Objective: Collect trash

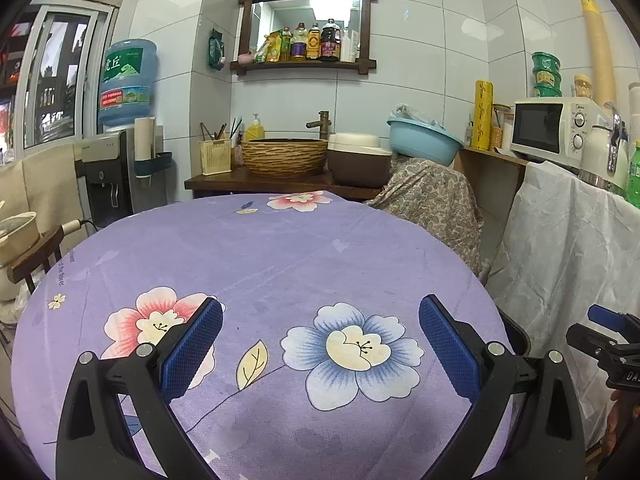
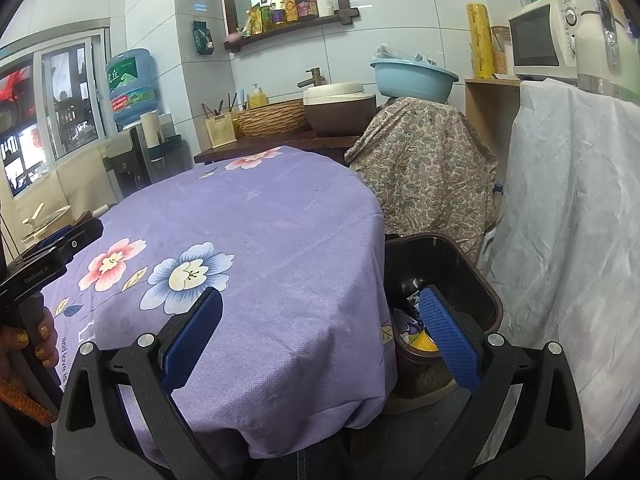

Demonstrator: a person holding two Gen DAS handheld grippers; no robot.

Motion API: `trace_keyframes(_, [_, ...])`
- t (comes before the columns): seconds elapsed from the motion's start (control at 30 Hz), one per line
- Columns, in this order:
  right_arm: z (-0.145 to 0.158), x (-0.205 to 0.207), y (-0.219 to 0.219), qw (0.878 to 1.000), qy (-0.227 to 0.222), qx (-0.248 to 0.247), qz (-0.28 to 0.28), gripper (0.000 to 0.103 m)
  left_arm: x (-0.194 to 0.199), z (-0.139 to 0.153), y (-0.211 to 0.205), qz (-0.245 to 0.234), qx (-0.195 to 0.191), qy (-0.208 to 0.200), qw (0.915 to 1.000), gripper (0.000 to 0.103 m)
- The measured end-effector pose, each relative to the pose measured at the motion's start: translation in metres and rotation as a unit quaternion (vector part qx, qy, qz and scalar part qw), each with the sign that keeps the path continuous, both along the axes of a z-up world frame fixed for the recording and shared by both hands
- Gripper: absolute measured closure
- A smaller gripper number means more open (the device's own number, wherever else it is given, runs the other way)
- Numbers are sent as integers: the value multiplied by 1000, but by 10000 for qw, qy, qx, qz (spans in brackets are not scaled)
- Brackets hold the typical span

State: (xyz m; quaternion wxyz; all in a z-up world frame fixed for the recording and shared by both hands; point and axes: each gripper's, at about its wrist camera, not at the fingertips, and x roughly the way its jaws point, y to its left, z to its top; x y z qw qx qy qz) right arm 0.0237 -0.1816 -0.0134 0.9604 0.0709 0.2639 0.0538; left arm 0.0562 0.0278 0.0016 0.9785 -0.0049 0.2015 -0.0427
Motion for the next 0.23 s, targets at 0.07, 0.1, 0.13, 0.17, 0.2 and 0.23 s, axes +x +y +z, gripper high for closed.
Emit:
trace_keyframes(0.07, [0,0,0,10000,10,13,0,6,1,0,-2,55,87,21,9999,6])
trace_keyframes(0.1, [0,0,0,10000,11,17,-2,6,1,0,-3,58,102,26,9999,6])
trace_keyframes(0.13, [0,-1,0,10000,8,17,-3,6,0,0,-3,51,99,23,9999,6])
trace_keyframes(0.17, [1,-1,0,10000,0,14,-11,6,0,0,-3,44,89,21,9999,6])
trace_keyframes(0.2, [1,-2,-1,10000,-4,14,-15,6,-1,0,-3,37,83,21,10000,6])
trace_keyframes(0.23, [1,-2,-1,10000,-8,17,-20,6,-1,0,-4,32,87,23,10000,6])
